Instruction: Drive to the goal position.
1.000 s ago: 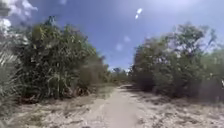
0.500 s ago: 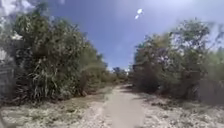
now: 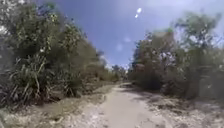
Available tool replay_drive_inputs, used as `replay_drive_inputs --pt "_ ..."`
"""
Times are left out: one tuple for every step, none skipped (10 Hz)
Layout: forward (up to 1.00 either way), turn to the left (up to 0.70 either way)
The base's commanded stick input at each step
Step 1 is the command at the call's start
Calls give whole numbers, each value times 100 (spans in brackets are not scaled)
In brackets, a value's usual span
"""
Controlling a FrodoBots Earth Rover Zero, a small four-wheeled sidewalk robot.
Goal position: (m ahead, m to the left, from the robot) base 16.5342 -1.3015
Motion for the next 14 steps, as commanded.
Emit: replay_drive_inputs --pt "85 0" --pt "85 0" --pt "85 0" --pt "85 0" --pt "85 0" --pt "85 0" --pt "85 0" --pt "85 0" --pt "85 0" --pt "85 0" --pt "85 0" --pt "85 0" --pt "85 0" --pt "85 0"
